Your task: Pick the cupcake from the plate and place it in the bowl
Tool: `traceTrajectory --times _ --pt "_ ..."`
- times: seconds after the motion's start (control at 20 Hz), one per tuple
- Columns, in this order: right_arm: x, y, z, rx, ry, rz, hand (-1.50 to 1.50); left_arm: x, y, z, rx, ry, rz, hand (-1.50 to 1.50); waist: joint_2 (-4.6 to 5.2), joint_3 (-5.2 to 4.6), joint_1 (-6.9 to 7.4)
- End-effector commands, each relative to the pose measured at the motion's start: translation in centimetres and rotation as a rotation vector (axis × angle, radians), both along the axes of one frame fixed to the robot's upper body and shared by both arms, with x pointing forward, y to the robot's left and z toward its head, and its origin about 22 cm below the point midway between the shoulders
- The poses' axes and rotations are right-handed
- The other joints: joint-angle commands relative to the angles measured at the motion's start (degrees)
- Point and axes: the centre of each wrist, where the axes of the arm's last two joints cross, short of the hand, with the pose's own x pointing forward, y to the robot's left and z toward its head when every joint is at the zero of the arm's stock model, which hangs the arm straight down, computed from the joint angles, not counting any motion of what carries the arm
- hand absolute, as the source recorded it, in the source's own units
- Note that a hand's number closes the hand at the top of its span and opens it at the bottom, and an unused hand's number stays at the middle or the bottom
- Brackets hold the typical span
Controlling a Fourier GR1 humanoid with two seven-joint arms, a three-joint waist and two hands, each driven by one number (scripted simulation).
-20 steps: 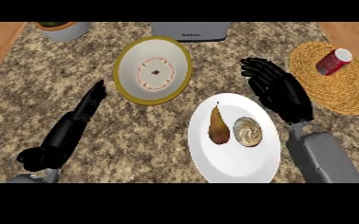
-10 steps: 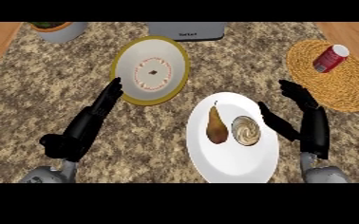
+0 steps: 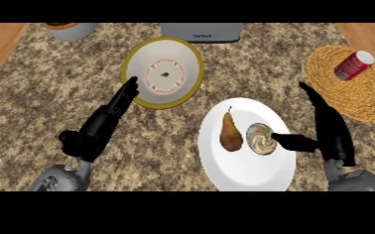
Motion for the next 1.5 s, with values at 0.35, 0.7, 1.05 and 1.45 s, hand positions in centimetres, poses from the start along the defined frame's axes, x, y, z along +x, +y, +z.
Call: traceTrajectory --times 0.35,0.7,1.05,1.45 --pt "2.2 4.3 7.7 -0.141 0.673 0.121 -1.50 0.8 -1.0 0.4 -0.012 0.004 -0.023 0.00 0.22 0.11 1.21" --pt "3.7 6.6 10.3 -0.110 0.810 0.109 -1.50 0.3 -1.2 -0.4 0.003 0.007 -0.023 0.00 0.16 0.23 0.89" --pt "2.7 8.8 8.2 -0.111 0.812 0.115 -1.50 0.9 -0.3 1.1 0.003 -0.018 -0.013 0.00 0.10 0.31 0.67" --pt "2.5 9.8 8.0 -0.182 0.721 0.078 -1.50 0.6 -1.0 0.6 -0.005 0.001 -0.019 0.00 0.11 0.31 0.43"
